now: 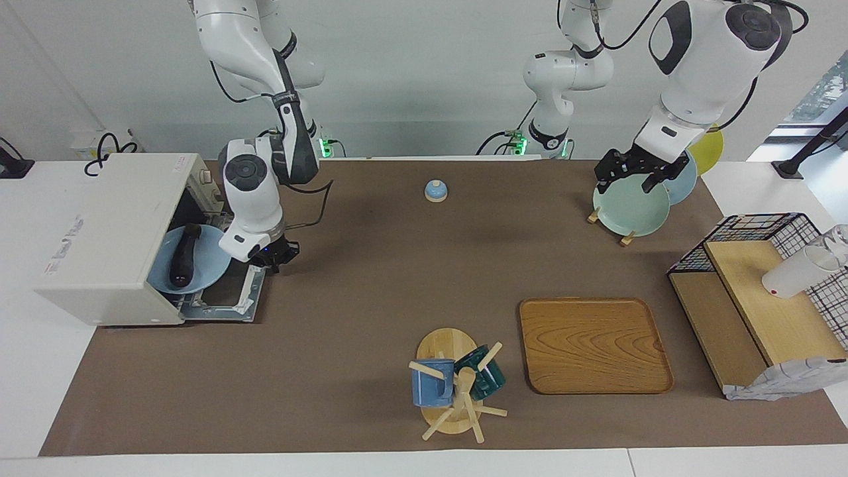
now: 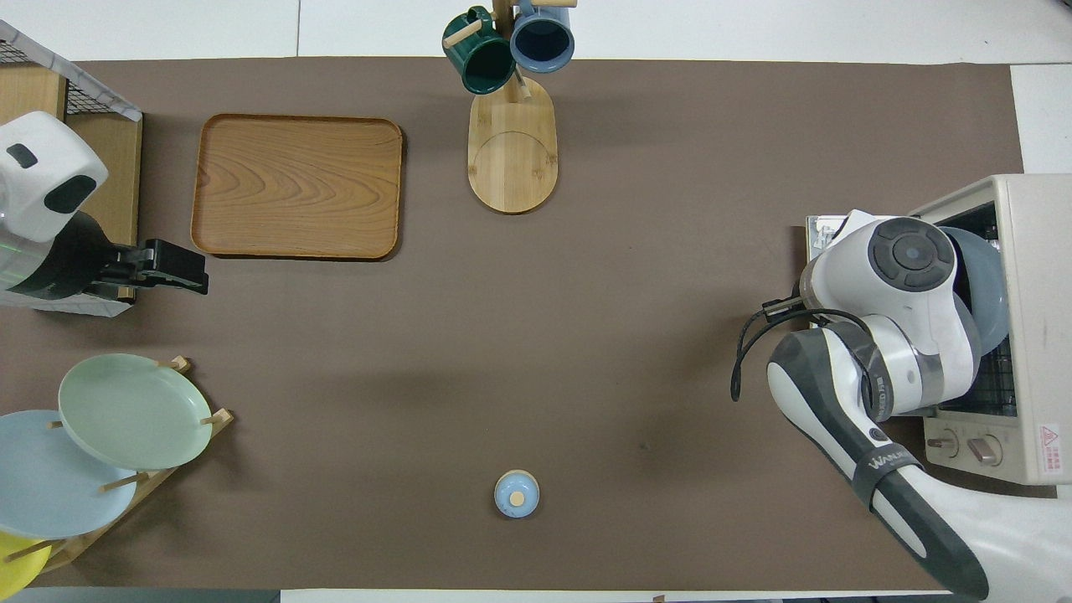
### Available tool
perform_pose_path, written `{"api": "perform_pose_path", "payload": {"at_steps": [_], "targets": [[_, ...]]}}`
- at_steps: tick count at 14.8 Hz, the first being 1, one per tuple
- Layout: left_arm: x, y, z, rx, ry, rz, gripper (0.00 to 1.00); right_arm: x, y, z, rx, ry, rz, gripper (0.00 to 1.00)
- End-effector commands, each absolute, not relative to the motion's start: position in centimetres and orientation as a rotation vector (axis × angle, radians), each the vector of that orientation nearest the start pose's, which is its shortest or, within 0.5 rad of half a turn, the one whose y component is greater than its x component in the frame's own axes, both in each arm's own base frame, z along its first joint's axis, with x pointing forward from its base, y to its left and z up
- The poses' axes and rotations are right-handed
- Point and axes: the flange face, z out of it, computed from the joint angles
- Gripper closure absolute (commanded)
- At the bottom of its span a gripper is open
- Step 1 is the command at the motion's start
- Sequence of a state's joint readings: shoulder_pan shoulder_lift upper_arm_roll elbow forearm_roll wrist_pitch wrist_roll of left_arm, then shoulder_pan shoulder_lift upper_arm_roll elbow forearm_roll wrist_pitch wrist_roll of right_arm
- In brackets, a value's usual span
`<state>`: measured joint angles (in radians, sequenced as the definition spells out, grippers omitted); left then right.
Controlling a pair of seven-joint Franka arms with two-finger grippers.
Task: Put eggplant into oven
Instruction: 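Withdraw the right gripper out of the oven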
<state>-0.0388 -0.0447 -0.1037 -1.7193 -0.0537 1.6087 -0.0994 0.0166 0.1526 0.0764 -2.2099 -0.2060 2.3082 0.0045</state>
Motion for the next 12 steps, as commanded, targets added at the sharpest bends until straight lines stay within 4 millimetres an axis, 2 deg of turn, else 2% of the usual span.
{"api": "perform_pose_path", "payload": {"at_steps": [1,3,7,9,12], "targets": [[53.0,-8.0,58.8,-3.162,0.062,0.107,0.0,52.8,3.3,30.1,-3.274,-0.362,0.038,1.0],[53.0,-8.0,58.8,-3.162,0.062,0.108,0.0,52.8,3.3,30.1,-3.275,-0.37,0.04,1.0],[53.0,-8.0,58.8,-3.162,0.059,0.108,0.0,53.3,3.4,30.8,-3.375,-0.635,0.053,1.0],[53.0,-8.0,58.7,-3.162,0.062,0.11,0.0,54.7,3.1,32.8,-3.42,-0.693,0.123,1.0],[53.0,-8.0,58.7,-3.162,0.059,0.11,0.0,57.2,1.6,37.1,-3.412,-0.775,0.195,1.0]]}}
